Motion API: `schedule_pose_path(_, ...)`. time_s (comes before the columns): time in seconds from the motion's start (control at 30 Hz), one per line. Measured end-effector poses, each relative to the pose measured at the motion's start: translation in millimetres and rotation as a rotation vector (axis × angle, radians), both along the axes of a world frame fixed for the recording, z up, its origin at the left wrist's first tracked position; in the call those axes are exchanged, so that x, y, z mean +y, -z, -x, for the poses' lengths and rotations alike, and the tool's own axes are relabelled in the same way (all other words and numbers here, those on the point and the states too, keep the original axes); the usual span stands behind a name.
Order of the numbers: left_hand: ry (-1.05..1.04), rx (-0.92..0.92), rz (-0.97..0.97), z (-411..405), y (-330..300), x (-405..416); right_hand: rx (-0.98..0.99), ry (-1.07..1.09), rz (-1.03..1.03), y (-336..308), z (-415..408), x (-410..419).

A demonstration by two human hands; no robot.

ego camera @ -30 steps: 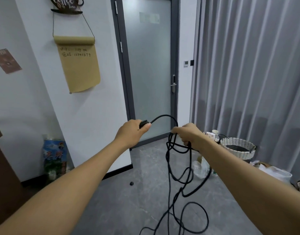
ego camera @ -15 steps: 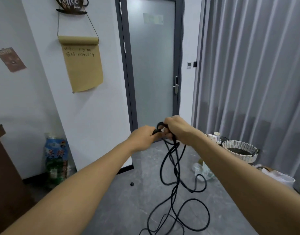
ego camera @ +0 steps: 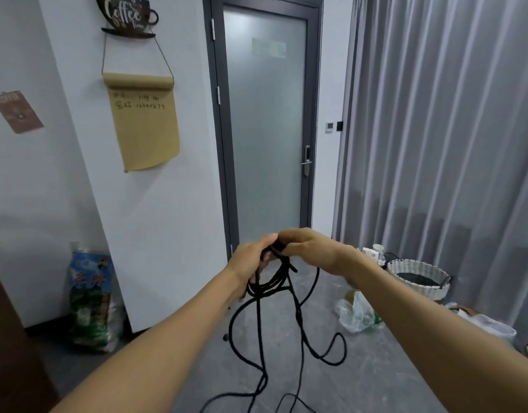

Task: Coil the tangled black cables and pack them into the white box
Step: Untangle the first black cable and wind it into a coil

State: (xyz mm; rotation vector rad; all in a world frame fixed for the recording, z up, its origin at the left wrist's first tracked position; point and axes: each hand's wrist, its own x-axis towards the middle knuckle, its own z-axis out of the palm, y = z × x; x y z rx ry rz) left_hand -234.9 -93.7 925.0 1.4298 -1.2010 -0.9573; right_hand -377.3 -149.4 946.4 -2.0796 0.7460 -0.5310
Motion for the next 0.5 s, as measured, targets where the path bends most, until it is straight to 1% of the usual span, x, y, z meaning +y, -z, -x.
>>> schedule_pose_path(0.07, -0.009, 0.018, 0.003, -3, -2, 0, 0.03, 0.022, 0.053, 3, -3, -1)
schedule_pose_path(0.17, -0.019, 0.051, -0.009, -9, -2, 0, 0.139, 0.03, 0.163, 2, -8, 2)
schedule_pose_path(0.3, -0.047, 0.062, -0.022, -18, -5, 1, 0.246, 0.07, 0.253, 1, -18, 5)
schedule_pose_path(0.43, -0.067, -0.034, -0.108, -26, -6, 0, 0.238, 0.164, 0.308, 0, -20, 5)
schedule_pose_path(0.5, -0.054, -0.02, -0.185, -30, -4, -3, 0.222, 0.213, 0.311, 2, -21, 5)
